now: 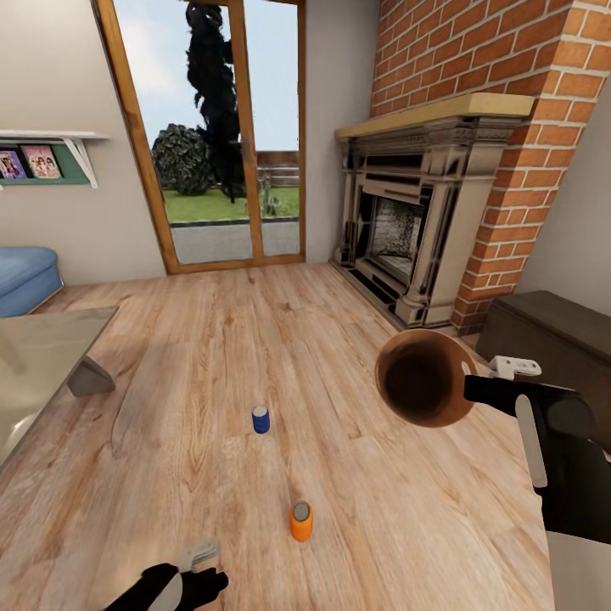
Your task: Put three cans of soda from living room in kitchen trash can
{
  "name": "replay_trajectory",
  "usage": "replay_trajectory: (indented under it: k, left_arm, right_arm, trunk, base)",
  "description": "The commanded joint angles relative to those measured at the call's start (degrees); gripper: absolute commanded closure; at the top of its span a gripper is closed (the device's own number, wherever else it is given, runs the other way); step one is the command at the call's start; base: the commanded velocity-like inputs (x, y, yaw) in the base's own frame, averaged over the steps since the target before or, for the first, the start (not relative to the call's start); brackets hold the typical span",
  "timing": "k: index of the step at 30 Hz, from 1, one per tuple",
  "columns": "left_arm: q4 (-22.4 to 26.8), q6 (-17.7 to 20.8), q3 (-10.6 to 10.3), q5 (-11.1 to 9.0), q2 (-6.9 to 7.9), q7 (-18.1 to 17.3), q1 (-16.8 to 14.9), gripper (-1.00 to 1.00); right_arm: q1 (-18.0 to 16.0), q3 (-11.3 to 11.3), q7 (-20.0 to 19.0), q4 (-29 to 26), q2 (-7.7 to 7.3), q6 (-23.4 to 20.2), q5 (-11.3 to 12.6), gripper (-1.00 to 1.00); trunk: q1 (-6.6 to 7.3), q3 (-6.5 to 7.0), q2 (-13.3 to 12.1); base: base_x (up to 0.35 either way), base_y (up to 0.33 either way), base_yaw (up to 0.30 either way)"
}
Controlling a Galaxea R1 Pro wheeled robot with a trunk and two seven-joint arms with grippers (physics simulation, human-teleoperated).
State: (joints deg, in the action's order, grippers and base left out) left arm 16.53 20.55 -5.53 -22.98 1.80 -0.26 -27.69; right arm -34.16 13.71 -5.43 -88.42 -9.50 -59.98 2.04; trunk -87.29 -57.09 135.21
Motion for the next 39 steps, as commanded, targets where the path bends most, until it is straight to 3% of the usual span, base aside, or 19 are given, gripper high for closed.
replay_trajectory:
  k: [1, 22, 39]
  left_arm:
    - [0.0, 0.0, 0.0, 0.0, -0.08, 0.0, 0.0, -1.00]
    - [0.0, -0.3, 0.0, -0.1, -0.42, 0.1, 0.0, -1.00]
    - [-0.1, -0.6, 0.0, -0.1, -0.48, 0.2, 0.1, -1.00]
  right_arm:
    - [0.0, 0.0, -0.4, 0.0, 0.01, 0.0, 0.9, 1.00]
    - [0.0, 0.0, -0.4, 0.0, 0.01, 0.0, 0.9, 1.00]
    - [0.0, 0.0, -0.4, 0.0, 0.01, 0.0, 0.9, 1.00]
  trunk:
    - [0.01, 0.01, 0.0]
    - [0.01, 0.01, 0.0]
    - [-3.29, -2.68, 6.0]
  base:
    - [0.000, 0.000, 0.000]
    - [0.000, 0.000, 0.000]
    - [0.000, 0.000, 0.000]
